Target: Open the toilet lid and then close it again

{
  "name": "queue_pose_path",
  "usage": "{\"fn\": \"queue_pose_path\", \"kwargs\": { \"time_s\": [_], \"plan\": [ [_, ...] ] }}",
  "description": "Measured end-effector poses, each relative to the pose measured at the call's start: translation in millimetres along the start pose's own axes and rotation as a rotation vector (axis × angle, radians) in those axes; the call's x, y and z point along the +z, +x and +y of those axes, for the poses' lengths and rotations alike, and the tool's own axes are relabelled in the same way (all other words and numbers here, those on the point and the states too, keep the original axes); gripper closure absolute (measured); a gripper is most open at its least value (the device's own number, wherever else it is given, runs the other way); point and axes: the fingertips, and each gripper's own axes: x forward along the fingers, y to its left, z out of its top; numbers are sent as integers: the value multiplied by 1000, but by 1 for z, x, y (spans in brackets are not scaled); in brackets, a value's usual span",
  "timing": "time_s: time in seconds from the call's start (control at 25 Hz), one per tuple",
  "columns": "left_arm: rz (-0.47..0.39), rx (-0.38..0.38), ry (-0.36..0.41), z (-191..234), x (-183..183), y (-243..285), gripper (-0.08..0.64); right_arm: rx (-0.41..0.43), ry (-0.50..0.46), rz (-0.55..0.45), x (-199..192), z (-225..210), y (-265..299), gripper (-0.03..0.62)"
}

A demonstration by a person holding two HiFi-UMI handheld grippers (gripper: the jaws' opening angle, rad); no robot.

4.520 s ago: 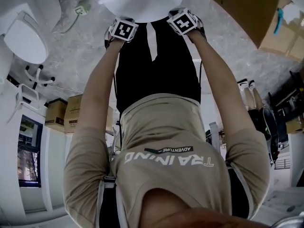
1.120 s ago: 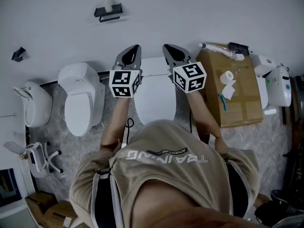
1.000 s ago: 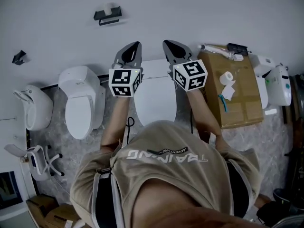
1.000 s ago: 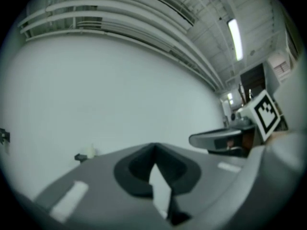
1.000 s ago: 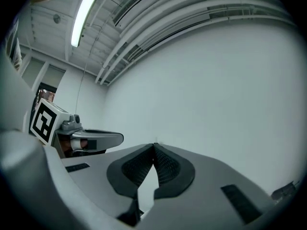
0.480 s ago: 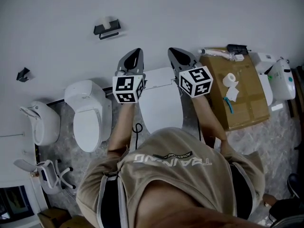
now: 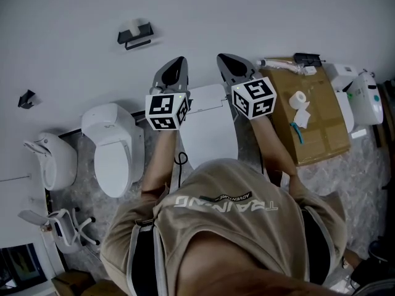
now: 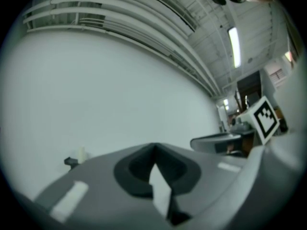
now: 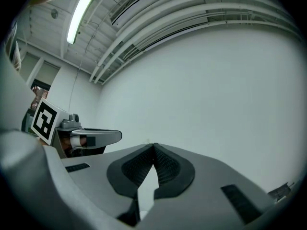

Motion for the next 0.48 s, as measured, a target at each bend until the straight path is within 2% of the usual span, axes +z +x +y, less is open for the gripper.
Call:
{"fn": "queue_pose_path", "kwargs": {
  "time_s": [0.24,0.48],
  "plan": [
    [-2,26,13,11,-4,4,557,3,-5,24,-10,-5,10,578],
    [25,36,7,14,-16,9,557,-16,-3,3,-13,-12,11,580]
  ]
}}
